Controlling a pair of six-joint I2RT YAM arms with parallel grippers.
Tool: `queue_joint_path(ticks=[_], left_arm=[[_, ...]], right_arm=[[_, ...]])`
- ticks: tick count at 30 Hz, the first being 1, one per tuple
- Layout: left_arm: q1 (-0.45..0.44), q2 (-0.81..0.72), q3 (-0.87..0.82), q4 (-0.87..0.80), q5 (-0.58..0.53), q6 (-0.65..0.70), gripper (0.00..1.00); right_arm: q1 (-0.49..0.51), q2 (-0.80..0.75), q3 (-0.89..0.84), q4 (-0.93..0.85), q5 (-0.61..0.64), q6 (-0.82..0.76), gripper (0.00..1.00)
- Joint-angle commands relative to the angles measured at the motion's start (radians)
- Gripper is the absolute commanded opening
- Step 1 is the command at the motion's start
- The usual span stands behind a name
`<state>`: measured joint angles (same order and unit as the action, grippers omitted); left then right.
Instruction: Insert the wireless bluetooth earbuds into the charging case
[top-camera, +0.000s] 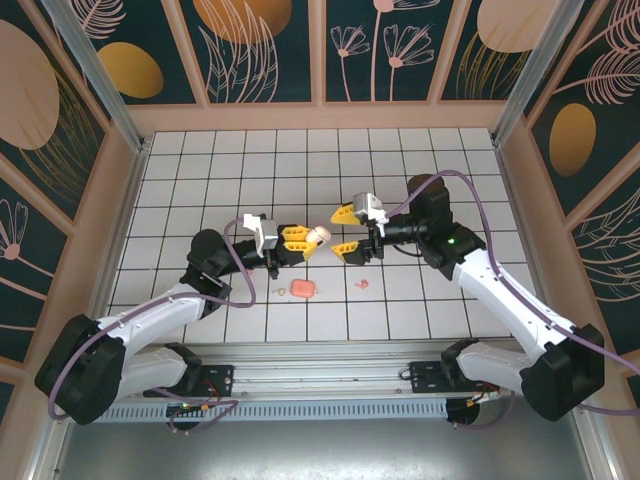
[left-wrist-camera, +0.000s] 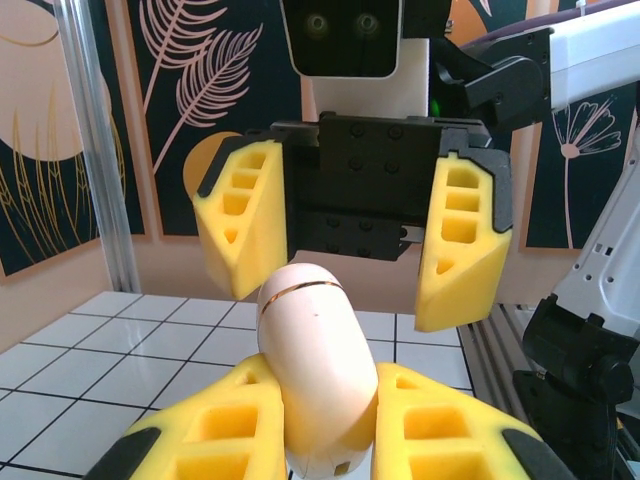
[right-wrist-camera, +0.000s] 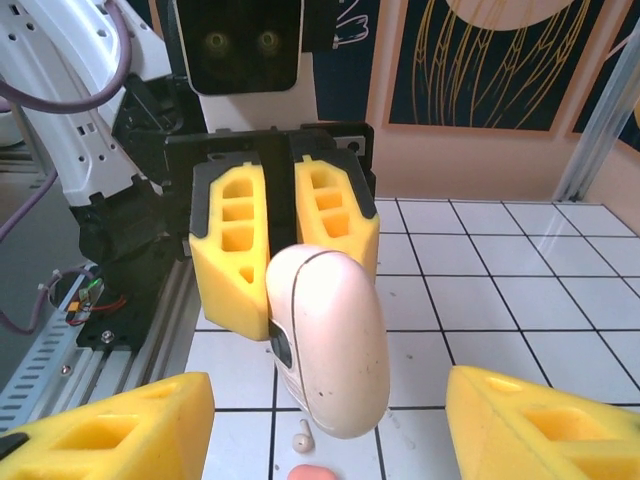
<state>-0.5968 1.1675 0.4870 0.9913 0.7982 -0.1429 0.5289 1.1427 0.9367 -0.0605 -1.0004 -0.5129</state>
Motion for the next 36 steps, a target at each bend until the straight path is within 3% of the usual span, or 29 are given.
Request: queue_joint_path(ticks=[1,22,31,36], left_arm=[[-0.002,-0.030,0.014,0.031,0.019,-0.003,0.12],[-0.003,-0.033,0.023,0.027,0.024,-0.009,0.12],[-0.003,-0.031,0.026,0.031,0.027,-0.017,0.12],[-0.002,-0.029,0.023,0.032,0.022,-0.019,0.12]], right_arm=[[-0.005,0.022,0.049,-0.012,-0.048,-0.029,0.62],[0.013,0.114,0.143,-0.139,-0.146,-0.125,0.39],[0.042,0.129,0.149,-0.138,-0.163,-0.132,0.41],[0.045,0.140,0.162,-0.153,-0.173,-0.140,0.35]])
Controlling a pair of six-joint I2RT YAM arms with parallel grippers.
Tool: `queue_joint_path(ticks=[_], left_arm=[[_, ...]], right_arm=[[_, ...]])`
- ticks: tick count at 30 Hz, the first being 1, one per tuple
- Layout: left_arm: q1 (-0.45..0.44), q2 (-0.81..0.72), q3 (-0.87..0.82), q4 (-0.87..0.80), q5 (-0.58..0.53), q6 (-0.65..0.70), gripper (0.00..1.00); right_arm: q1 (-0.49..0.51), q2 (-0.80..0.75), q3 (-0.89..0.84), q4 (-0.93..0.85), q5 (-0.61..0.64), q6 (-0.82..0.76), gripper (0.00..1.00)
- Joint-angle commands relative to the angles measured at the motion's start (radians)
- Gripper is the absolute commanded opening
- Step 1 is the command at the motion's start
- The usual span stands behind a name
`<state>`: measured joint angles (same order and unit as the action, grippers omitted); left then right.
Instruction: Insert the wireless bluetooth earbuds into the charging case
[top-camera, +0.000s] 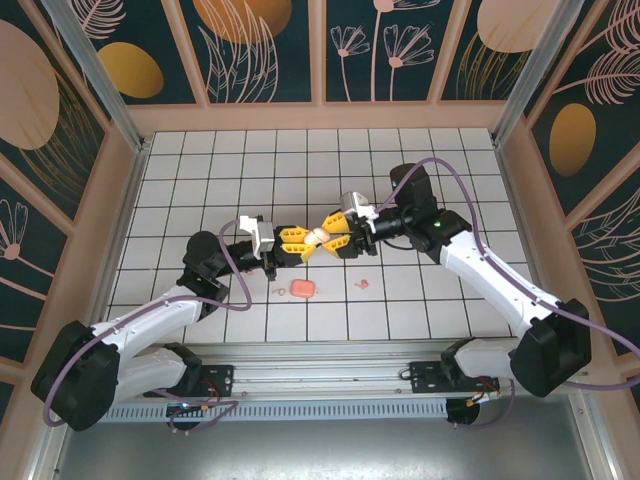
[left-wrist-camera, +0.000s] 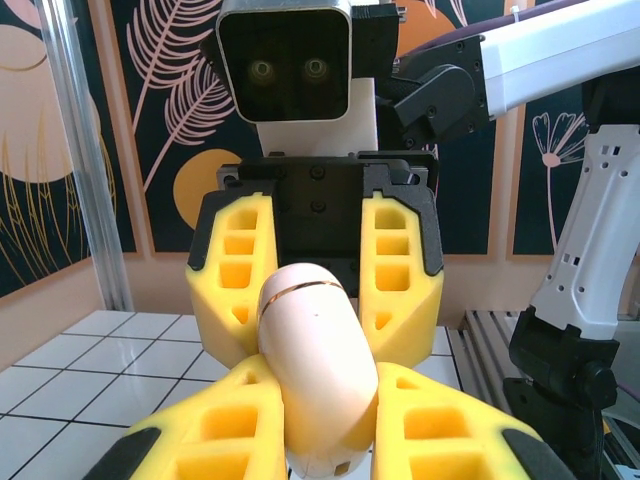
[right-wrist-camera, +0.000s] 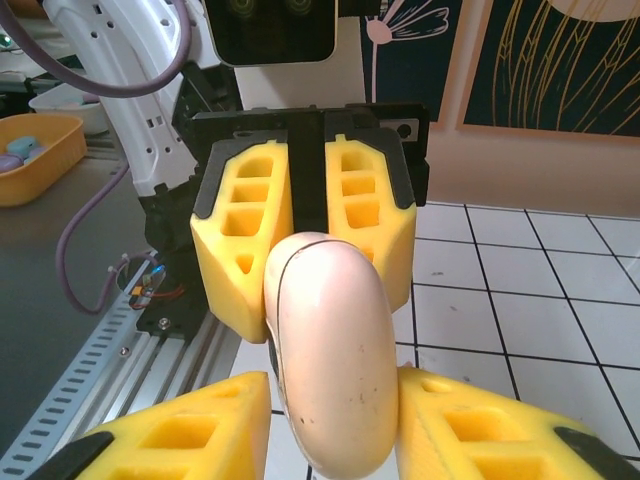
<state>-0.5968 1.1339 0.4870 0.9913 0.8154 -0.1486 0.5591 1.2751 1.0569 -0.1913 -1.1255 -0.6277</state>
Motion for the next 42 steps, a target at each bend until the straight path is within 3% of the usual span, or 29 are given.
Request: queue_joint_path(ticks=[1,7,11,20,30,36,42], left_arm=[[-0.003,0.006,0.024,0.031,0.002,-0.011,0.12],[-0.002,0.016,0.031,0.004,-0.004,0.000,0.16],[-0.003,0.015,0.042,-0.052,-0.016,0.028,0.24],[-0.002,-0.009,0.111,-0.373,-0.081,0.264,0.52],[-0.002,0.007,0.200,-0.739,-0.125,0.554,0.53],[-0.002,0.037,0.241,-0.811,-0.114,0.590,0.51],[-0.002,0.067,0.259,-0.843,-0.067,0.601,0.49]], right_arm=[[0.015,0.007,0.042,-0.025,-0.046,-0.027,0.34],[0.014,0.003,0.047,-0.054,-0.033,-0.043,0.25],[0.014,-0.007,0.045,-0.070,0.000,-0.052,0.21],[0.013,-0.066,0.012,-0.078,0.212,-0.054,0.18],[0.051,-0.069,0.032,-0.231,0.442,-0.194,0.16],[0.148,-0.054,0.045,-0.306,0.628,-0.298,0.16],[0.181,-0.022,0.088,-0.337,0.642,-0.322,0.16]])
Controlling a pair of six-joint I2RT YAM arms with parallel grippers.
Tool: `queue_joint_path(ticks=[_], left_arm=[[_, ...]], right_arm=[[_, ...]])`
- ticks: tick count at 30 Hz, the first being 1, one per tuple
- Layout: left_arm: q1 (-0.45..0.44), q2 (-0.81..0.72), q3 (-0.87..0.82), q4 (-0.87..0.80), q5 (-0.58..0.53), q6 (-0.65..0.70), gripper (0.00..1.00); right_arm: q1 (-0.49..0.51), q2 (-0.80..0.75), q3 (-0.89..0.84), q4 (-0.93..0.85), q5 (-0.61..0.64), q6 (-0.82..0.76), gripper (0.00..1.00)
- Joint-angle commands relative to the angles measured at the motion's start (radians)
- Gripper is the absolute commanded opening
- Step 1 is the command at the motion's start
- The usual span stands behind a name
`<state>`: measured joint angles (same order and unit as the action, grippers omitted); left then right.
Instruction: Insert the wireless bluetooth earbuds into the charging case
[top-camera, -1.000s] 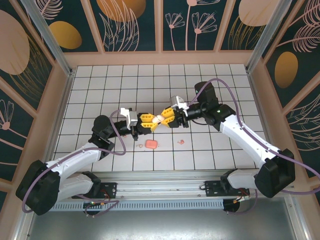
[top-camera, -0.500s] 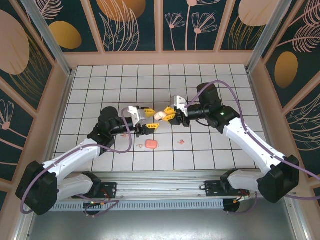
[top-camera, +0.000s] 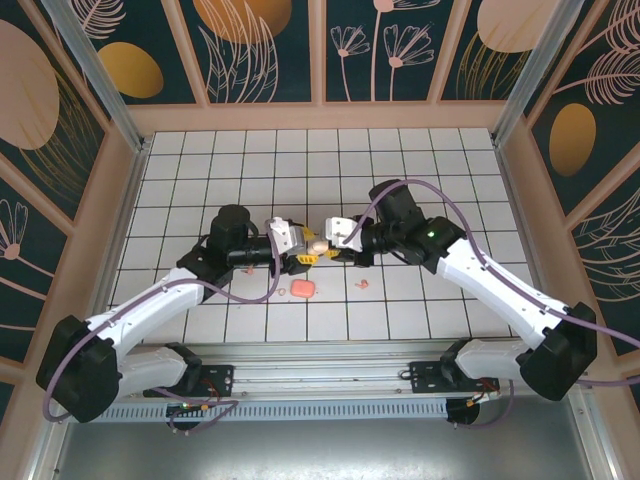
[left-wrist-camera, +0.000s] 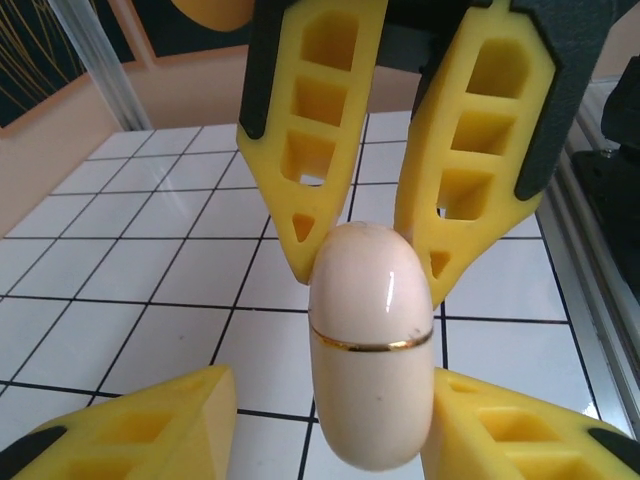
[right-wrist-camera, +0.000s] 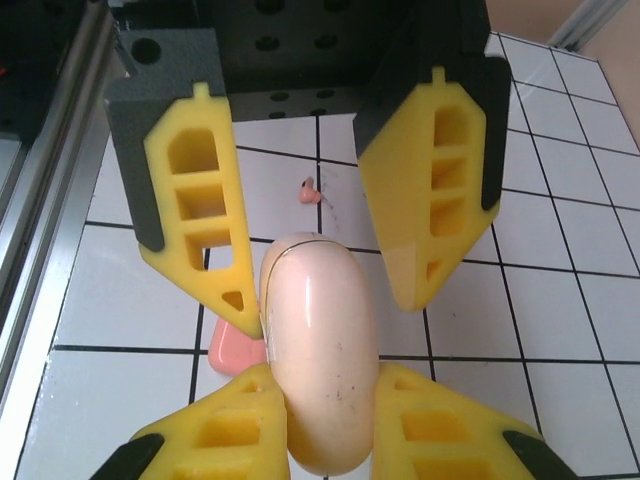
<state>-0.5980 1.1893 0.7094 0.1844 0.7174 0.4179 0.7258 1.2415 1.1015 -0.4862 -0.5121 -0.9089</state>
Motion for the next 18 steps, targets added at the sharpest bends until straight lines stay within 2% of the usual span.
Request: queue_joint_path(ticks=[1,3,9,15,16,18], left_arm=[[-0.002,0.014,0.038,-0.040,0.036,0.035,0.49],[-0.001,0.019,0.042,-0.046,0.047,0.028,0.45],[0.000,0.012,0.033,-0.027,0.075,0.015,0.44],[0.000,0.010,0.033,-0.012,0.089,0.009,0.29],[-0.002,0.011,0.032,-0.012,0.089,0.008,0.29],[-0.001,0.013,0.029,-0.009,0.086,0.004,0.35]], right_arm=[[0.018,0.014,0.047,-0.042,0.033,-0.045,0.16],[0.023,0.019,0.055,-0.048,0.045,-0.055,0.16],[0.026,0.029,0.064,-0.068,0.058,-0.073,0.16],[0.027,0.029,0.066,-0.057,0.037,-0.065,0.16],[0.027,0.026,0.065,-0.053,0.031,-0.062,0.16],[0.027,0.023,0.060,-0.042,0.019,-0.058,0.16]])
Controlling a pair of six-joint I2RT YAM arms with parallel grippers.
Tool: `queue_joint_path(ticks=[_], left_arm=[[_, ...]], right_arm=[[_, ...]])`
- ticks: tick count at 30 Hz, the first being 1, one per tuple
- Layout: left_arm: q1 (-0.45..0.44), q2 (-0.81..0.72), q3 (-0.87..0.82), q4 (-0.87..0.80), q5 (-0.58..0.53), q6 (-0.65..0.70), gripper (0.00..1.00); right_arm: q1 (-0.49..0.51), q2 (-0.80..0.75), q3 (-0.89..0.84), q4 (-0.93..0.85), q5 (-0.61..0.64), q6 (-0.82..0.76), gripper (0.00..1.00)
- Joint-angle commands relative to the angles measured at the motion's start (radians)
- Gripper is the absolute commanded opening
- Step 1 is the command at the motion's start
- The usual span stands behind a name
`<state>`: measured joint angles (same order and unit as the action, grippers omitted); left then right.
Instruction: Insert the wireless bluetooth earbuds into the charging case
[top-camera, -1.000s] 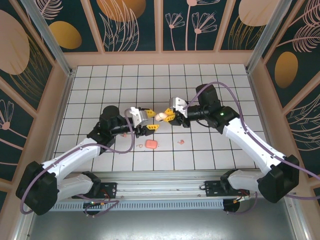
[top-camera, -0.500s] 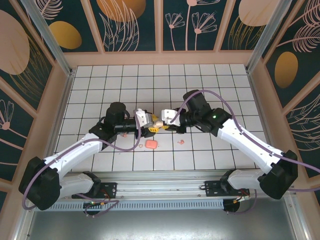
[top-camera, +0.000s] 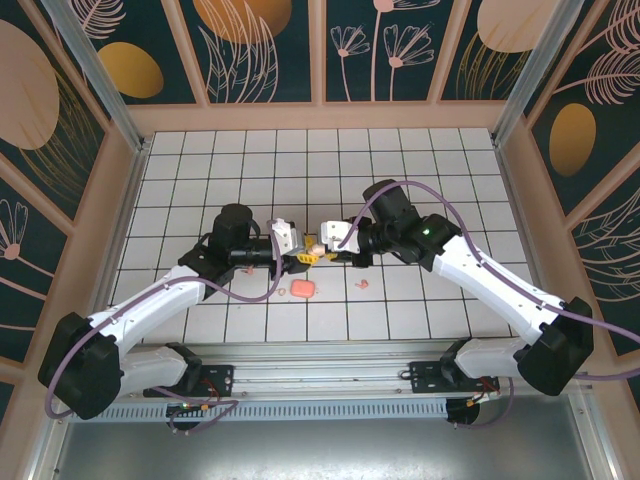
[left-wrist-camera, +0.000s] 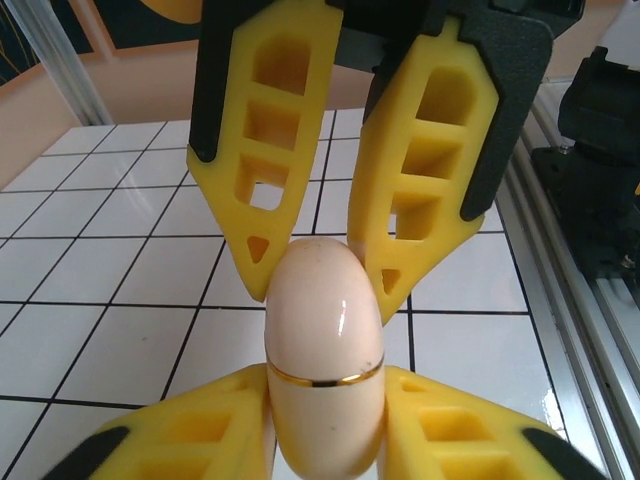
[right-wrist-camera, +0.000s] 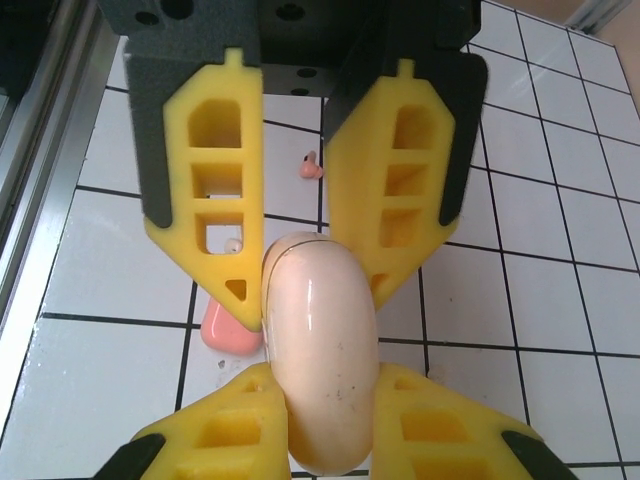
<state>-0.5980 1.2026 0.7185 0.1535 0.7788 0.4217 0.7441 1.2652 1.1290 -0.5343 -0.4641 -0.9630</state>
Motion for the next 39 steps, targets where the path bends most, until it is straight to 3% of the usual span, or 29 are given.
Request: queue_joint_path(ticks=[1,3,7,10,14,39], left_arm=[[-0.003,0.000,0.018,0.025,0.024,-0.001,0.36],[0.000,0.000,0.018,0.025,0.025,-0.004,0.34],[-0.001,0.002,0.017,0.027,0.035,-0.008,0.21],[-0.002,0.002,0.015,0.027,0.033,-0.009,0.18],[-0.001,-0.002,0.010,0.035,0.039,-0.010,0.17],[-0.002,-0.001,0.007,0.022,0.019,-0.003,0.16]], right_arm=[[0.010,-0.003,0.032,0.011,-0.034,-0.003,0.16],[0.011,-0.003,0.031,0.013,-0.036,-0.001,0.16],[0.012,-0.001,0.029,0.016,-0.041,0.001,0.17],[0.009,-0.006,0.020,0.037,-0.041,0.021,0.22],[-0.004,-0.017,-0.002,0.078,-0.047,0.057,0.34],[-0.090,-0.043,-0.003,0.170,-0.099,0.112,0.33]])
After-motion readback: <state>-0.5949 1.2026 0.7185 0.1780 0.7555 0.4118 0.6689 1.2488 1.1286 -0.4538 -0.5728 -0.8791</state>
